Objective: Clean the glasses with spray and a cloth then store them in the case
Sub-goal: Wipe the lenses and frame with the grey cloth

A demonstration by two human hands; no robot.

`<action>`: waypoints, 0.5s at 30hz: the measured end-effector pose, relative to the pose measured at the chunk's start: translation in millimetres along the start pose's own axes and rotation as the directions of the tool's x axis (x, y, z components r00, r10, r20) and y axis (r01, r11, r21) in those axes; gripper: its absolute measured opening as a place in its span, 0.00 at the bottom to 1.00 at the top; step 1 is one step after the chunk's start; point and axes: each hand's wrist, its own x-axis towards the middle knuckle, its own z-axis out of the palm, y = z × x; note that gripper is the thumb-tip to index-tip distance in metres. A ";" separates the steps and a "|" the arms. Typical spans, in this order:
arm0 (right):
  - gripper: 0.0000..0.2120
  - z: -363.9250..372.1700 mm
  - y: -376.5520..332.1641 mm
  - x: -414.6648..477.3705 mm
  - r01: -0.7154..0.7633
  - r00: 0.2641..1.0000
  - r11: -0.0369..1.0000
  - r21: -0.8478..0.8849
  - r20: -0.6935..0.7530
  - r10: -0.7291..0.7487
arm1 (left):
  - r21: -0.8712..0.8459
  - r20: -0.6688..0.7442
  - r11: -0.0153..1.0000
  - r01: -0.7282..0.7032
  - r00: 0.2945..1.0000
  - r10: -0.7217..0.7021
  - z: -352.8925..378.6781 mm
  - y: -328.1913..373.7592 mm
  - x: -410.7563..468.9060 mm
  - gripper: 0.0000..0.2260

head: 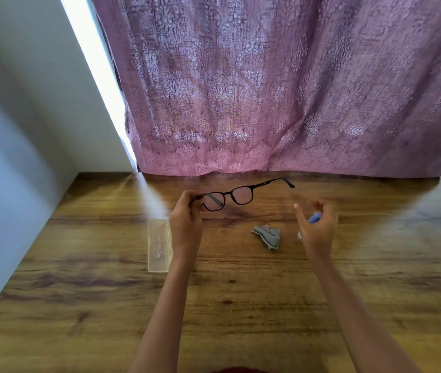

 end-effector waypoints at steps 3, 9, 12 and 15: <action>0.15 -0.9 -10.4 0.6 0.310 0.947 0.941 -0.132 -0.047 -0.319 | -0.004 -0.006 1.000 -0.010 1.000 0.010 -0.3 -0.2 0.5 0.10; 0.07 11.0 -23.8 -17.2 0.653 0.757 0.729 -0.206 0.154 -0.635 | -0.001 -0.008 1.000 -0.010 1.000 0.010 0.9 -1.2 0.3 0.10; 0.07 15.7 -23.4 -31.7 0.690 0.698 0.695 -0.201 0.437 -0.567 | -0.001 -0.009 1.000 -0.006 1.000 0.006 0.7 -2.7 0.1 0.10; 0.15 20.9 -13.9 -42.3 0.583 0.689 0.762 -0.282 0.668 -0.280 | -0.001 -0.011 1.000 -0.010 1.000 0.010 0.2 -3.4 0.2 0.10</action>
